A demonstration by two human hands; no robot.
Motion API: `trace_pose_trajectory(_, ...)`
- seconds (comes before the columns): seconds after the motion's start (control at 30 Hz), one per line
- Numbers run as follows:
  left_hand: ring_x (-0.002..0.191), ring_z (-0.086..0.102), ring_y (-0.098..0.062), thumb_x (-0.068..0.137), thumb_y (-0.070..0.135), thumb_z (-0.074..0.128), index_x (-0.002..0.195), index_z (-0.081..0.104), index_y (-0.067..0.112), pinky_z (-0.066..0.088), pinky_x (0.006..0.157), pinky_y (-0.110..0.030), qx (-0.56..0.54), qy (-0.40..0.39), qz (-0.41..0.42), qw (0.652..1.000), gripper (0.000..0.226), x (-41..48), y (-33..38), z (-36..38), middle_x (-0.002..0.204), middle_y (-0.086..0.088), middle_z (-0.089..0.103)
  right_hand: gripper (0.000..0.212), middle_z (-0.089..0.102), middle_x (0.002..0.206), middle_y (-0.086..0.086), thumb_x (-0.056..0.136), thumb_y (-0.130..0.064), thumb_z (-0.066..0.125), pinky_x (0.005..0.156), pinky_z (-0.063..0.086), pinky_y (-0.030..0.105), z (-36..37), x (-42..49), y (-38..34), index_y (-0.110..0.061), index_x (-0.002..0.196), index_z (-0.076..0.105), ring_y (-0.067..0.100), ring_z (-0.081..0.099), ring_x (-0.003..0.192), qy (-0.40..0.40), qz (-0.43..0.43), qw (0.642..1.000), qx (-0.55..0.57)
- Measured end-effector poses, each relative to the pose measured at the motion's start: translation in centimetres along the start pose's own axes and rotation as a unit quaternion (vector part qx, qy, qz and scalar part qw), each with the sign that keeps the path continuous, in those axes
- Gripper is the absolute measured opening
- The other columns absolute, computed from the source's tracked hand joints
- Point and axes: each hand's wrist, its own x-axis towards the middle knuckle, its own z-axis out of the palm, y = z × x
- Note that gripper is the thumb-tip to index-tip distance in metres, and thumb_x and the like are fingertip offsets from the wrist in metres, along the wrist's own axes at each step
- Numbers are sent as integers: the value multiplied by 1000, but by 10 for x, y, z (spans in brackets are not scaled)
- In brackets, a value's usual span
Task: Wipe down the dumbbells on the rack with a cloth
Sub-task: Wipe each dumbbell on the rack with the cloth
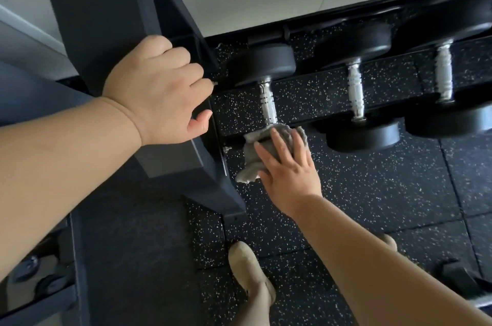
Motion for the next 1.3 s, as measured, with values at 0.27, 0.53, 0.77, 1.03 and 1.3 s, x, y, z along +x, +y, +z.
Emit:
trace_pose_trajectory(0.27, 68, 45, -32, 96, 40, 41, 75, 54, 12, 36, 78, -46, -9, 13, 9, 1000, 37, 0, -1, 2, 69, -2, 32, 63, 39, 154, 3, 101, -64, 23, 122, 26, 48, -6, 20, 10, -24, 142, 48, 35, 33, 140, 46, 144, 982, 114)
trace_pose_trajectory(0.53, 72, 49, -34, 98, 40, 39, 79, 56, 10, 38, 85, -48, 5, 26, 10, 1000, 39, -4, -1, 8, 72, -1, 30, 36, 71, 109, 3, 106, -48, 43, 61, 44, 23, -39, 71, 38, -26, 119, 68, 11, 61, 79, -83, 310, 860, 397)
trace_pose_trajectory(0.77, 72, 50, -34, 96, 39, 38, 78, 57, 11, 40, 85, -48, 11, 17, 2, 1000, 39, 1, 1, 4, 68, -3, 37, 78, 7, 170, 9, 99, -64, 35, 128, 10, 50, -10, -2, -23, -21, 161, 15, 41, 9, 154, 11, 176, 973, 151)
trace_pose_trajectory(1.03, 70, 47, -33, 94, 38, 40, 74, 52, 13, 38, 83, -48, 20, 20, 6, 1000, 35, -1, 1, 8, 66, -3, 37, 59, 58, 134, -1, 94, -70, 41, 89, 50, 32, -8, 47, 23, -34, 139, 52, 25, 55, 117, 68, 262, 905, 327)
trace_pose_trajectory(1.3, 67, 45, -32, 92, 37, 43, 73, 55, 14, 36, 78, -45, 28, 9, 3, 1000, 32, -1, 1, 6, 65, -4, 43, 41, 64, 131, 6, 110, -31, 32, 118, 35, 42, -35, 32, 4, -16, 130, 64, 29, 50, 132, 32, 127, 977, 169)
